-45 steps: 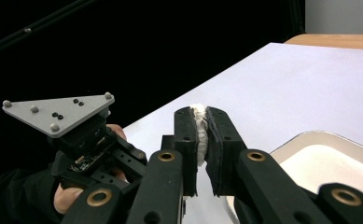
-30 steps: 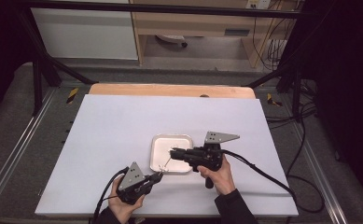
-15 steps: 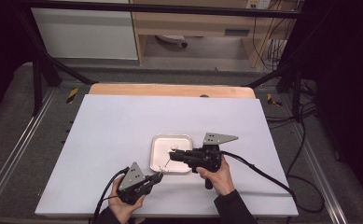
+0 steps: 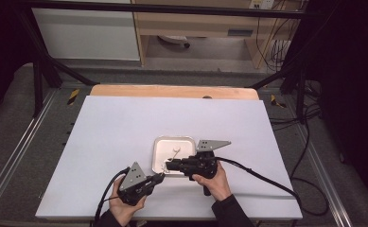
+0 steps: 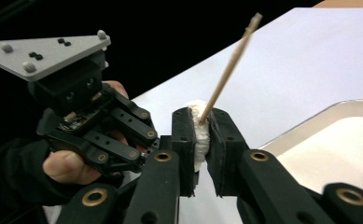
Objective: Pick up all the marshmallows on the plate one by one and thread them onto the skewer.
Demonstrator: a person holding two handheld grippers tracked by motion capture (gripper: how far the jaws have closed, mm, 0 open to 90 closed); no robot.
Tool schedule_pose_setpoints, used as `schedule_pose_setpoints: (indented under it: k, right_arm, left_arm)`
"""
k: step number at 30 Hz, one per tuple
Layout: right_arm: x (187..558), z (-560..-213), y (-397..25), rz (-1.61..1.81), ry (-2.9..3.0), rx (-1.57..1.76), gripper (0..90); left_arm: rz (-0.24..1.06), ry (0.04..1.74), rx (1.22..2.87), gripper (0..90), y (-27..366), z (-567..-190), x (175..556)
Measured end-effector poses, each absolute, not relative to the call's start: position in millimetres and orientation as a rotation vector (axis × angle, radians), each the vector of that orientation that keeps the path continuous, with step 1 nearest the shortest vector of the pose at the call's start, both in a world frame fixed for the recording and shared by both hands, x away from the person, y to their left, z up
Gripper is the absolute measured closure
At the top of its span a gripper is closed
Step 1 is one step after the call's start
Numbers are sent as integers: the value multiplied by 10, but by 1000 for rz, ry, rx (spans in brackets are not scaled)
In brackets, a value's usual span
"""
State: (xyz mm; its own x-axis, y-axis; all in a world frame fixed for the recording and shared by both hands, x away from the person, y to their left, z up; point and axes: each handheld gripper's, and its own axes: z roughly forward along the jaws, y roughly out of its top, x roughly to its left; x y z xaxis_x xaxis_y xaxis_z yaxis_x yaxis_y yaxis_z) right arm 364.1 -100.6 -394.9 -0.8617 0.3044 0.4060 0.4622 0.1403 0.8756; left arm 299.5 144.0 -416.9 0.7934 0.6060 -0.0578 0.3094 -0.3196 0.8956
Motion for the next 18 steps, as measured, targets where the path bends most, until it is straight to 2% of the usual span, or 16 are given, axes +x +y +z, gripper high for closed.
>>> schedule_pose_setpoints:
  k: [11,18]
  right_arm:
    - [3689,-3869,-1170,-1861,-2391,-904,426]
    - [3769,-3948,-1309,-1789,-2544,-1012,184]
  left_arm:
    - [331,747,1933,885,1571,-4211,3071]
    - [325,765,1936,884,1623,-4226,3105]
